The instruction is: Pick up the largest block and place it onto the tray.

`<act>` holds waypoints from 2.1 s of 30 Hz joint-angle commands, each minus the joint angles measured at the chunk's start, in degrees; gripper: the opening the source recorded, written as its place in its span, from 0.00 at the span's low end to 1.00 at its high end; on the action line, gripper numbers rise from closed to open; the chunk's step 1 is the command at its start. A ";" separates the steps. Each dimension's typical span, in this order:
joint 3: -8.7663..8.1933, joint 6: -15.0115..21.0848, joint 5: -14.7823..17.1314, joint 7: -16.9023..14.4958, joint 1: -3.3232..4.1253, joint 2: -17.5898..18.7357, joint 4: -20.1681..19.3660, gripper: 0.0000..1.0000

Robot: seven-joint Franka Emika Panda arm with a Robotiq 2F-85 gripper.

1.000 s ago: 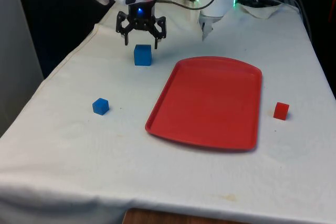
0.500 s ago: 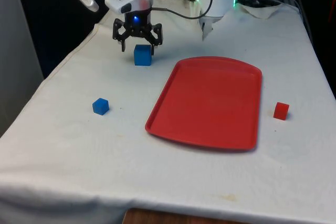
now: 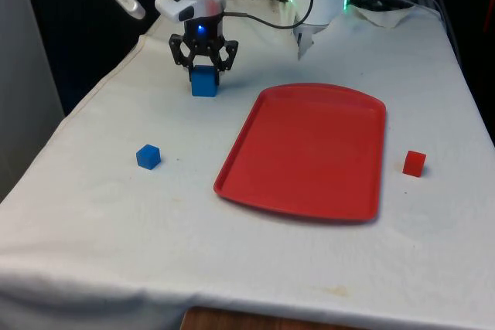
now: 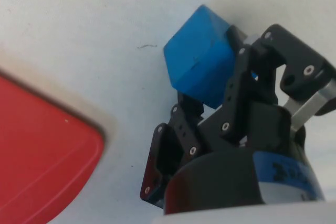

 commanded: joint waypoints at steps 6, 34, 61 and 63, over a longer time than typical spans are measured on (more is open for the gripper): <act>0.11 0.00 0.11 -0.17 -0.11 -0.17 0.06 0.00; -3.44 -1.89 -3.55 1.95 2.92 -5.96 0.69 0.00; -0.52 -2.64 -4.24 6.93 4.58 -8.77 4.13 0.00; -0.23 -2.92 -4.30 7.51 4.76 -8.82 4.64 0.00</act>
